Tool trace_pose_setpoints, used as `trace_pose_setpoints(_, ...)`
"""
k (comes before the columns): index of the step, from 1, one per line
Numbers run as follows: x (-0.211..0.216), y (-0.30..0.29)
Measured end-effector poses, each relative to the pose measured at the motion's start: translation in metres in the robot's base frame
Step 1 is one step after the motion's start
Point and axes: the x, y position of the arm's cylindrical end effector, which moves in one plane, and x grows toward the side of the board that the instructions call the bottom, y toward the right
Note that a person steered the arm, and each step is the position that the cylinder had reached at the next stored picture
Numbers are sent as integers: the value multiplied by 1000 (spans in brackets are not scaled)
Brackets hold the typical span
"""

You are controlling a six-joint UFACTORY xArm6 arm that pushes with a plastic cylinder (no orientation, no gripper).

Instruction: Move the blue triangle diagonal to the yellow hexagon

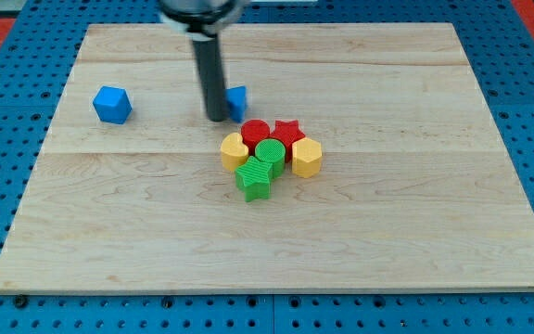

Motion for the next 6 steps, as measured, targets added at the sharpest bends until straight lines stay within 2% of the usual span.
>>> trace_pose_setpoints(1, -9, 1)
trace_pose_setpoints(2, -20, -51)
trace_pose_setpoints(3, -39, 3)
trace_pose_setpoints(4, -39, 67)
trace_pose_setpoints(5, -53, 96)
trace_pose_setpoints(6, -41, 174)
